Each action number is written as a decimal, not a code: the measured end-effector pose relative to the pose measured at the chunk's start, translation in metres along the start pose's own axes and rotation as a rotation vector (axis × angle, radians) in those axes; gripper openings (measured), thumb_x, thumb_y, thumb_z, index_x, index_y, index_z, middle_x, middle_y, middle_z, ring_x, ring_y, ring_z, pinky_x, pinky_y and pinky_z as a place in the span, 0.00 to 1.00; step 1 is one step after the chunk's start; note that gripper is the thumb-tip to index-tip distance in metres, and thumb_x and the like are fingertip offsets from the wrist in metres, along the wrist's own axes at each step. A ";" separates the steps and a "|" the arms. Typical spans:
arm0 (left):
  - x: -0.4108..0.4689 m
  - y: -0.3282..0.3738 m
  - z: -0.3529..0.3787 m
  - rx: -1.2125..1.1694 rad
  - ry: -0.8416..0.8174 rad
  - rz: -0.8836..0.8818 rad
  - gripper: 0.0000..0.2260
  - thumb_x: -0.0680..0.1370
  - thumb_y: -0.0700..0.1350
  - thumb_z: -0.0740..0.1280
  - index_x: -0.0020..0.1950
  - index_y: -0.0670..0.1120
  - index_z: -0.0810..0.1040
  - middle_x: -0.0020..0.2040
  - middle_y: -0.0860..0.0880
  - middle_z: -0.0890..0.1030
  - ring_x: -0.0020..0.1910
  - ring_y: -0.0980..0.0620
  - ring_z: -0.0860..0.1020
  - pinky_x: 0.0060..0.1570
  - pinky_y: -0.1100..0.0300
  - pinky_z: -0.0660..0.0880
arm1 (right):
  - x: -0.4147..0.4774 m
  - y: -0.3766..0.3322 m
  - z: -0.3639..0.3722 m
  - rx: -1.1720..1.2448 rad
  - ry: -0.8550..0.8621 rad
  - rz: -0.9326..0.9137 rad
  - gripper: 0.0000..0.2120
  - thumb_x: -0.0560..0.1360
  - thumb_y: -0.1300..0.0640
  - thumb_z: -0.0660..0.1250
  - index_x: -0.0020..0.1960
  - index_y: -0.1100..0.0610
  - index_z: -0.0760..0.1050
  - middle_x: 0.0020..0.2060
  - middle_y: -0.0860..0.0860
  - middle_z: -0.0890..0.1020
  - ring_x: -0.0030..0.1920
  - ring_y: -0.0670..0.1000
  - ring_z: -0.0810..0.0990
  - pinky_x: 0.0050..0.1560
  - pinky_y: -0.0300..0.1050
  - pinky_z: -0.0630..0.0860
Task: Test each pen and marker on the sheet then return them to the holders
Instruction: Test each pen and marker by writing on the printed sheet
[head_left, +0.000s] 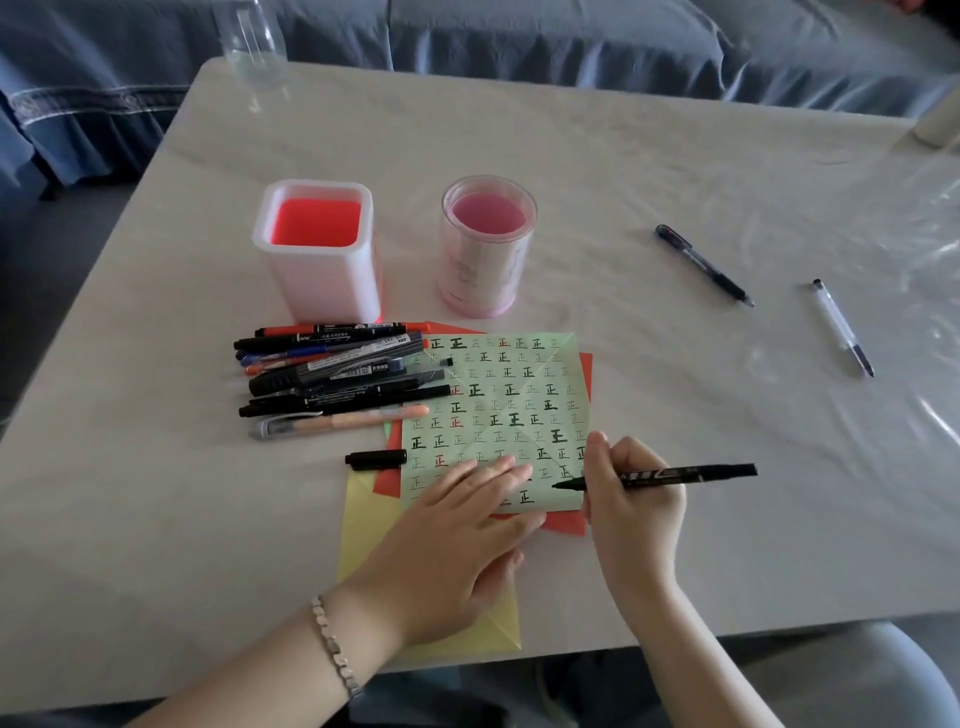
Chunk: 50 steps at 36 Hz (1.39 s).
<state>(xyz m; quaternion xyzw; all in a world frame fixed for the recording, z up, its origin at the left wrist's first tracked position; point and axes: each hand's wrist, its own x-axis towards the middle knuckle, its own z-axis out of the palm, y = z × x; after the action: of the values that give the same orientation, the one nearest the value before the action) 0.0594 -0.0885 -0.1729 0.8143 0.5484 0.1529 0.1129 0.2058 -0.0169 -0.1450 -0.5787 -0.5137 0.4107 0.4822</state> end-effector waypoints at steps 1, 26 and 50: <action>0.000 0.000 0.000 -0.017 0.007 -0.004 0.15 0.77 0.50 0.57 0.62 0.53 0.75 0.70 0.47 0.69 0.71 0.50 0.61 0.70 0.53 0.53 | -0.001 0.002 0.002 -0.008 0.009 0.009 0.22 0.74 0.63 0.65 0.26 0.61 0.59 0.20 0.54 0.66 0.24 0.49 0.62 0.25 0.41 0.60; 0.001 -0.001 0.002 -0.091 0.049 -0.018 0.14 0.78 0.49 0.58 0.60 0.50 0.77 0.68 0.47 0.71 0.70 0.49 0.64 0.70 0.52 0.57 | -0.006 0.017 0.008 -0.131 -0.010 -0.132 0.17 0.68 0.57 0.62 0.24 0.54 0.60 0.20 0.46 0.66 0.23 0.44 0.62 0.25 0.33 0.59; 0.001 -0.001 0.001 -0.099 0.047 -0.018 0.15 0.78 0.49 0.57 0.61 0.50 0.78 0.68 0.47 0.71 0.70 0.49 0.64 0.69 0.52 0.57 | -0.006 0.020 0.008 -0.172 0.007 -0.161 0.16 0.66 0.60 0.61 0.24 0.54 0.59 0.20 0.47 0.66 0.23 0.44 0.62 0.24 0.31 0.59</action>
<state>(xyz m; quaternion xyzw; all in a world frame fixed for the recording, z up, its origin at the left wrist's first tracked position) 0.0592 -0.0877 -0.1741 0.7990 0.5500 0.1980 0.1412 0.2016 -0.0219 -0.1659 -0.5762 -0.5902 0.3232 0.4639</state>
